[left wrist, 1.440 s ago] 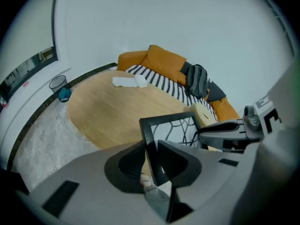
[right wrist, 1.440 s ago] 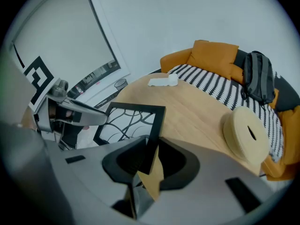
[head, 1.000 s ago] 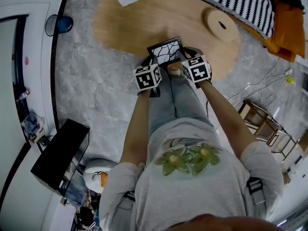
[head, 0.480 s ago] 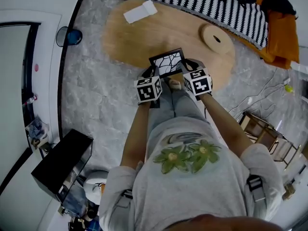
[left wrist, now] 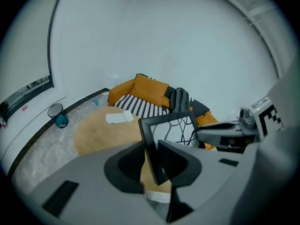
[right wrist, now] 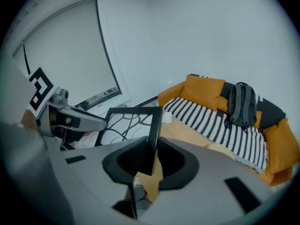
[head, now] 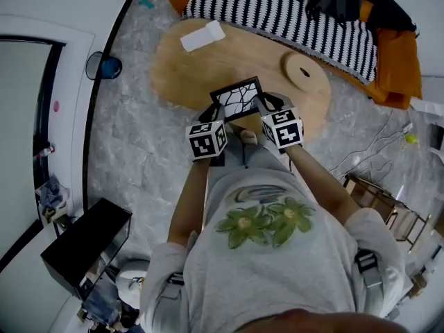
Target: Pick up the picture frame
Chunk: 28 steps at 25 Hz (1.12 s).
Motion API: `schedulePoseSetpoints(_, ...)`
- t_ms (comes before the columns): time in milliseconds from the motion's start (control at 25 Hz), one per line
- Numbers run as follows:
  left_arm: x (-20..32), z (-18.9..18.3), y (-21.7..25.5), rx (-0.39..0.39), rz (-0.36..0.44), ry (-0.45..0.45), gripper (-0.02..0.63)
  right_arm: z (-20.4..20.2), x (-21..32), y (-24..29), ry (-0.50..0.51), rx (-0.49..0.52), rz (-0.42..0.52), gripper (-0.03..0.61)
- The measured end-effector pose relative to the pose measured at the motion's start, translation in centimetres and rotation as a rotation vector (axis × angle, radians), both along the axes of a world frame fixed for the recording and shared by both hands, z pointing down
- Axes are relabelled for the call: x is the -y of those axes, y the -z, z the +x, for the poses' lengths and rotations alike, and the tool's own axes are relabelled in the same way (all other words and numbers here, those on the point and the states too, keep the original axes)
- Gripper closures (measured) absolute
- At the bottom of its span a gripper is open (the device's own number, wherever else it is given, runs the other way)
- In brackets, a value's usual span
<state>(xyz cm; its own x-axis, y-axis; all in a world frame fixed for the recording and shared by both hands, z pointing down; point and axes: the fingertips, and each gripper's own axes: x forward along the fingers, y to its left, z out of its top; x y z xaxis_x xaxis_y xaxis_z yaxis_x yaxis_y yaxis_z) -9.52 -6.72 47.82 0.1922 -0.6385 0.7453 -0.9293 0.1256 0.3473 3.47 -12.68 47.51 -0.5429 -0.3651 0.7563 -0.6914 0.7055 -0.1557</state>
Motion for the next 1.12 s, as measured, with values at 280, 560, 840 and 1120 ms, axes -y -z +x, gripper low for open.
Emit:
schedulePoseSetpoints(280,-0.1,-0.3,3.4,0.026,0.054,-0.004,0.517,-0.4,0.0,3.6,-0.005,0.039,0.041,0.499)
schedulePoseSetpoints(560,0.2,-0.5,6.4,0.054,0.132,-0.012,0.517,-0.4,-0.1,5.7,-0.026,0.073,0.061,0.499)
schedulePoseSetpoints(840,-0.1,-0.3,8.1,0.075,0.173,-0.014,0.517,-0.1,-0.3,7.7,-0.029,0.090,0.091,0.499)
schedulePoseSetpoints(1120,-0.8,-0.3,9.5,0.092,0.213,-0.014,0.517,-0.2,-0.8,8.7,-0.032,0.119,0.105,0.500)
